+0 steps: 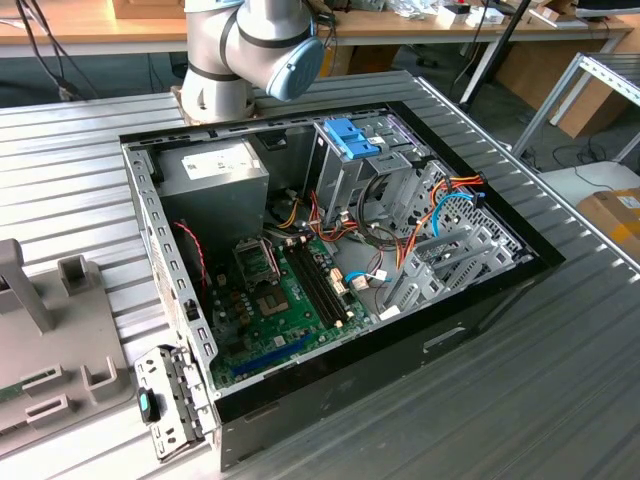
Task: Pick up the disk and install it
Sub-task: 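Pick up the disk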
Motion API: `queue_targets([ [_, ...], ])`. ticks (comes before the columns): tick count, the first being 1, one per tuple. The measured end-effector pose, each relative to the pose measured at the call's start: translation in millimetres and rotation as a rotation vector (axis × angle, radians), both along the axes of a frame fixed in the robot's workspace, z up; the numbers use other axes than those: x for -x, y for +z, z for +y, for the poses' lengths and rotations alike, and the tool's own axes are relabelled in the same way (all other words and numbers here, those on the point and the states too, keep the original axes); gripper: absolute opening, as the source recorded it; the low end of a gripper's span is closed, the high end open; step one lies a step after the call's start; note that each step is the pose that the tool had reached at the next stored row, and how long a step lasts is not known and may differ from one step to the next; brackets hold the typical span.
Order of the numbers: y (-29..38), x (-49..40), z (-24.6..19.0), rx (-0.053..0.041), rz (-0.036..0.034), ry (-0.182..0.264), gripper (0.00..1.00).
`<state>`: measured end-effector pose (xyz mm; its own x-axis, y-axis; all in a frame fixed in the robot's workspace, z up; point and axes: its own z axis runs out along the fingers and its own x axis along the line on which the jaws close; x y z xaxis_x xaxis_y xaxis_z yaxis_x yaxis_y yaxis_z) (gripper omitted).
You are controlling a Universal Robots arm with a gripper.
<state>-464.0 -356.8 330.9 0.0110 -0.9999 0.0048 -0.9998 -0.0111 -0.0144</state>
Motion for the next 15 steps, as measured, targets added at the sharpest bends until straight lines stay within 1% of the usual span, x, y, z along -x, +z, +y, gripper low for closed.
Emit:
queue_targets([
  [2,2.6,0.0,0.0,-0.0001,-0.0001,0.000,0.37],
  [6,17.1,0.0,0.0,0.0000,0.0000,0.000,0.37],
  [10,28.8,0.0,0.0,0.0000,-0.0001,0.000,0.37],
  [12,41.9,0.0,0.0,0.0000,0.0000,0.000,0.37],
  [14,49.1,0.0,0.0,-0.0001,-0.0003,0.000,0.37],
  [15,57.4,0.0,0.0,0.0000,0.0000,0.000,0.37],
])
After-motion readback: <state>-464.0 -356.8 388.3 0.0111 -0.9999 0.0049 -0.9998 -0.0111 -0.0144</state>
